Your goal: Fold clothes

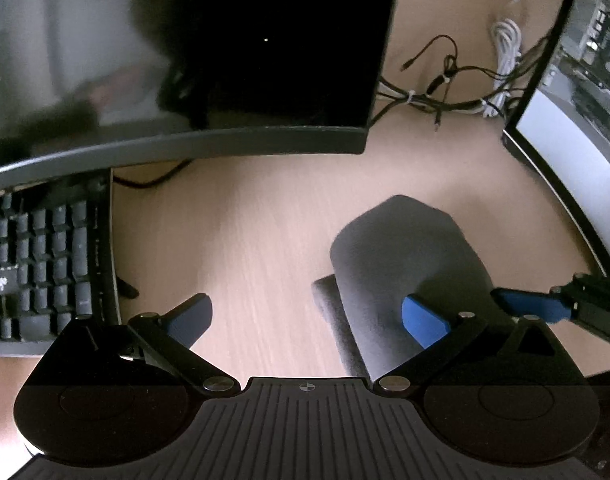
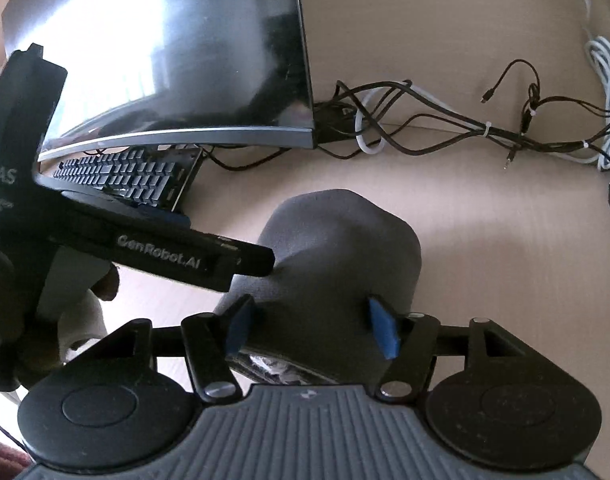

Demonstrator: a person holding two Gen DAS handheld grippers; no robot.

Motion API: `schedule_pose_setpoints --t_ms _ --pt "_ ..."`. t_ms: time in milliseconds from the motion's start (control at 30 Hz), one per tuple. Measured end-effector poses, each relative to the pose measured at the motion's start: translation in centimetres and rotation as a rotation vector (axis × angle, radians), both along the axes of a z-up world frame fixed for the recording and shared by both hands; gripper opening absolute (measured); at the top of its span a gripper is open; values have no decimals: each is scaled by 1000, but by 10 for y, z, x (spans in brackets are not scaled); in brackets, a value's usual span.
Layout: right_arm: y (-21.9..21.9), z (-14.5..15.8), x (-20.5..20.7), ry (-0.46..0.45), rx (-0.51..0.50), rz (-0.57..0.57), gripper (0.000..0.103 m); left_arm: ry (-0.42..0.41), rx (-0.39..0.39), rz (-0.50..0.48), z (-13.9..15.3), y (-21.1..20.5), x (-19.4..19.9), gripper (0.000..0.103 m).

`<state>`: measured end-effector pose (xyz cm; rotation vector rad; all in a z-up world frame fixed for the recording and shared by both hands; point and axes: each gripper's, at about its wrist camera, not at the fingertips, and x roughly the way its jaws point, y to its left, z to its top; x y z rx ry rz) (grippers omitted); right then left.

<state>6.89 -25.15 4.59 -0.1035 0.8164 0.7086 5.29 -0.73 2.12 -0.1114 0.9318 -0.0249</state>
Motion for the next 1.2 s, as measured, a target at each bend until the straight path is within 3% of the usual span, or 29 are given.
schedule_pose_setpoints --t_ms 300,467,633,800,1000,1200 --pt "-4 10 1 4 11 45 64 9 9 10 -10 4 9 103" --pt "3 10 -2 2 -38 78 64 1 1 18 -10 6 7 103" --pt "4 1 0 19 -34 59 67 -45 -3 8 8 0 0 103" --pt "-2 4 1 14 -6 64 68 -10 49 -6 -2 -6 4 103" --pt "-27 12 7 22 16 52 68 -8 56 1 -6 1 5 103" --pt "-35 26 20 -32 13 23 68 -13 54 3 -7 2 3 103"
